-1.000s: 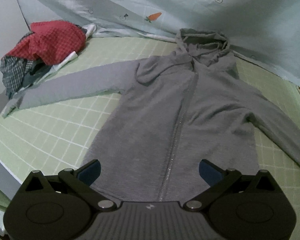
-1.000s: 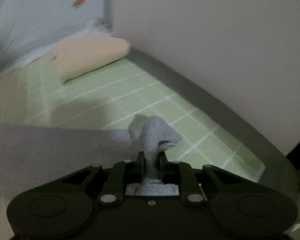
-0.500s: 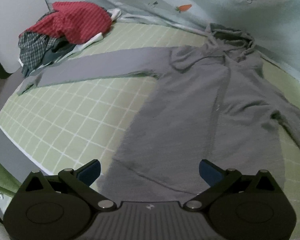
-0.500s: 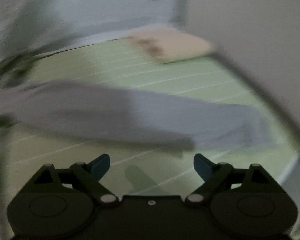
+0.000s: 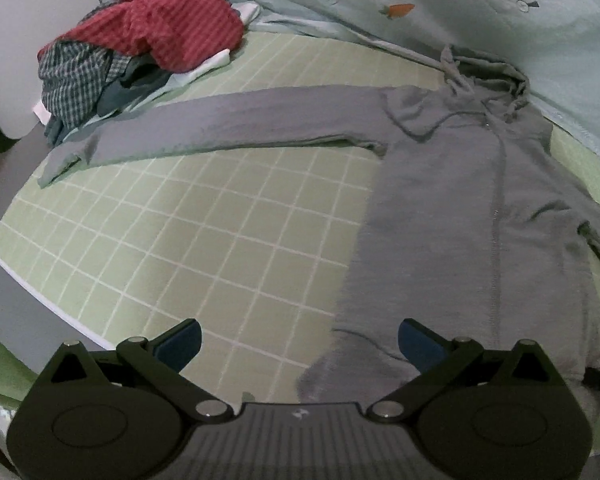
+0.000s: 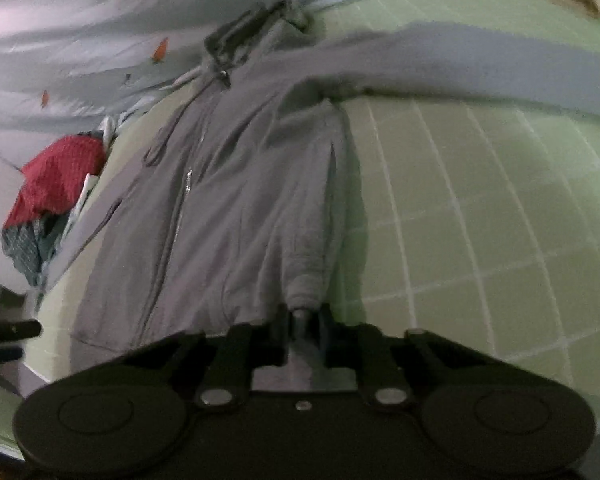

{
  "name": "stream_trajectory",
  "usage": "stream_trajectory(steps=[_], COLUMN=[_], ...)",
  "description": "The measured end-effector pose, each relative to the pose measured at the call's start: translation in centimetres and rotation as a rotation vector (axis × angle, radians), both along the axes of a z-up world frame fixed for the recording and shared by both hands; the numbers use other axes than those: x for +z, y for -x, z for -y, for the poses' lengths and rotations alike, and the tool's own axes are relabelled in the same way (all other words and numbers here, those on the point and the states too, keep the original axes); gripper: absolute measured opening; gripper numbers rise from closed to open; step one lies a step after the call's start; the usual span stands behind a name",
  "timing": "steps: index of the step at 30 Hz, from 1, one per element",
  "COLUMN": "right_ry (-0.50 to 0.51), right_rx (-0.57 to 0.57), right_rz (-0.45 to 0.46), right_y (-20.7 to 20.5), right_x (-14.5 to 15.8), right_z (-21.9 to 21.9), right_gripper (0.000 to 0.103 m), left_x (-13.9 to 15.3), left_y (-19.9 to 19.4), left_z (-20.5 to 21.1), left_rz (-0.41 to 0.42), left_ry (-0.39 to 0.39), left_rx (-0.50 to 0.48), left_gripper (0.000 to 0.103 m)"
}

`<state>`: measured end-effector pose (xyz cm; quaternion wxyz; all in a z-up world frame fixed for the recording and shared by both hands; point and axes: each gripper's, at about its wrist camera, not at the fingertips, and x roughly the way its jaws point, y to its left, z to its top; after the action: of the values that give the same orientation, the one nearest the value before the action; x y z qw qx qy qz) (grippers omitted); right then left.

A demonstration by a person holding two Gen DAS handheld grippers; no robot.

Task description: Fold clothes

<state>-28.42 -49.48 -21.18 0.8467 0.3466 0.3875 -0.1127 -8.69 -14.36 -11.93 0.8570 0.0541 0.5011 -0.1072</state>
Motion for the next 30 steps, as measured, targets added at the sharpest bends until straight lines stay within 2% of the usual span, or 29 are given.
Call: stream_trajectory(steps=[1, 4, 6, 8, 9, 10, 12, 13, 14, 16, 17, 20, 24, 30], right_ry=[-0.013, -0.1, -0.106, -0.009, 0.024, 0.058, 0.125, 0.158, 0.192, 0.259, 0.286, 0.313, 0.323, 0.354], right_rx=[-0.025, -0.132, -0.207, -0.219, -0.233, -0.246, -0.272, -0.285, -0.299, -0.325, -0.332, -0.303, -0.254, -0.204], right_rz=[0.006, 0.101, 0.056, -0.067, -0.08, -0.092, -0.117, -0.129, -0.141, -0.166, -0.173, -0.149, -0.164, -0.171], right_y=[0.6, 3.3, 4.7, 4.6, 4.3, 3.9, 3.3, 2.9, 2.6, 2.0, 1.5, -0.6, -4.8, -11.1], right_x=[0.4, 2.0, 2.0, 1.4, 1.7, 2.0, 2.6, 2.9, 3.2, 3.8, 4.0, 4.1, 4.3, 4.7], right_z=[0.2, 0.9, 0.8, -0.1, -0.5, -0.8, -1.6, -2.0, -2.3, -3.1, -3.4, -4.2, -5.3, -7.0], right_gripper=[0.014, 0.013, 0.014, 0.016, 0.016, 0.022, 0.051, 0.074, 0.086, 0.093, 0.1, 0.103, 0.103, 0.103], left_x=[-0.2, -0.3, -0.2, -0.2, -0.2, -0.2, 0.0, 0.1, 0.1, 0.0, 0.0, -0.1, -0.3, -1.5], left_y=[-0.5, -2.0, -3.1, -4.2, -4.8, -5.4, -6.6, -7.1, -7.5, -8.5, -9.0, -10.7, -12.8, -16.5], left_z=[-0.4, -1.6, -2.2, -2.6, -2.9, -3.2, -3.9, -4.2, -4.6, -5.3, -5.7, -7.2, -9.4, -13.4], left_rz=[-0.003, 0.001, 0.005, 0.006, 0.008, 0.01, 0.02, 0.021, 0.021, 0.02, 0.02, 0.025, 0.033, 0.018], left_ry=[0.006, 0.032, 0.046, 0.05, 0.049, 0.047, 0.049, 0.053, 0.058, 0.061, 0.062, 0.065, 0.073, 0.082], left_rx=[0.0, 0.003, 0.005, 0.008, 0.01, 0.013, 0.021, 0.024, 0.028, 0.038, 0.043, 0.065, 0.112, 0.219], left_gripper=[0.103, 0.103, 0.103, 0.103, 0.103, 0.103, 0.103, 0.103, 0.103, 0.103, 0.103, 0.103, 0.103, 0.103])
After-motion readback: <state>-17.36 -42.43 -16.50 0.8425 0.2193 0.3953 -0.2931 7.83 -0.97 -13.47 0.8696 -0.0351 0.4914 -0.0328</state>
